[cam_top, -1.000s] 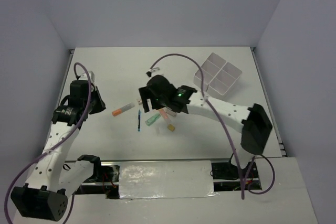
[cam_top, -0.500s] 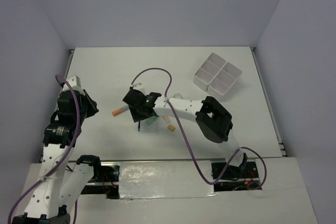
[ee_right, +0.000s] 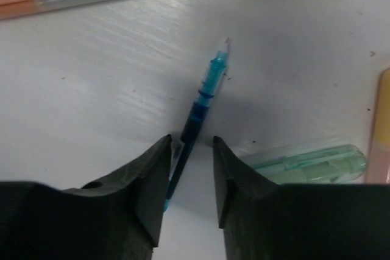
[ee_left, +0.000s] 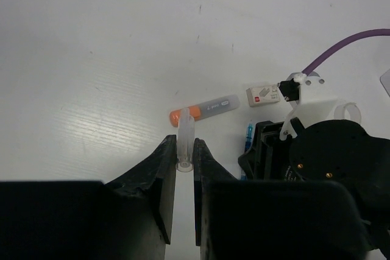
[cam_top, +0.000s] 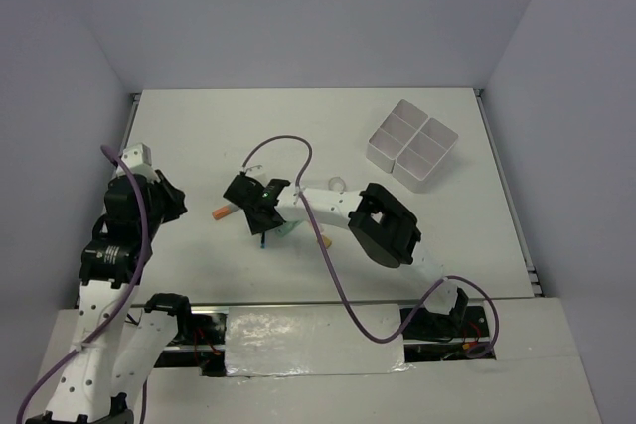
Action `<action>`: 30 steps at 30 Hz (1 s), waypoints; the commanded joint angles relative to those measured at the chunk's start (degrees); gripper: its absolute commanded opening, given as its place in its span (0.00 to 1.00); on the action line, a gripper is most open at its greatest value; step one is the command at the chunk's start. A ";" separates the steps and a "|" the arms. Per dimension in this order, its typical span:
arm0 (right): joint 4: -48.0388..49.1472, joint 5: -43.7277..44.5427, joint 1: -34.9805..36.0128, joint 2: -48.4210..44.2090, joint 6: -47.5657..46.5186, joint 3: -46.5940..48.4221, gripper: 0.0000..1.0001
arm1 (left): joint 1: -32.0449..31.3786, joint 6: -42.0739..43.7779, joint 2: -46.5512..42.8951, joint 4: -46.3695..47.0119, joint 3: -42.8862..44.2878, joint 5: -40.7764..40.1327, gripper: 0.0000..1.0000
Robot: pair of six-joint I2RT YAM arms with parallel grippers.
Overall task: Sort the stationery into containers
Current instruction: Pick up the pen from the center of the board.
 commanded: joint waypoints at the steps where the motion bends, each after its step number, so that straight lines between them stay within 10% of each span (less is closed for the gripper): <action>1: -0.06 -1.59 0.67 0.45 1.76 -0.68 0.38 | 0.41 0.68 -1.13 2.17 0.05 -0.19 0.00; 8: 0.21 -4.76 1.28 0.72 2.38 -2.79 0.00 | 0.41 -0.55 -3.07 1.20 0.14 -3.79 0.00; 19: 15.75 -14.07 1.11 -20.36 -3.94 -15.33 0.00 | 0.41 1.73 -7.02 4.01 0.05 3.40 0.00; 26: 34.74 -35.40 -7.14 -52.74 -22.18 -44.34 0.00 | 0.32 2.35 -9.23 9.37 1.19 28.94 0.00; 30: 19.87 -39.47 -5.94 -66.41 -39.06 -47.10 0.00 | 0.32 -4.56 -4.84 16.90 4.09 54.58 0.00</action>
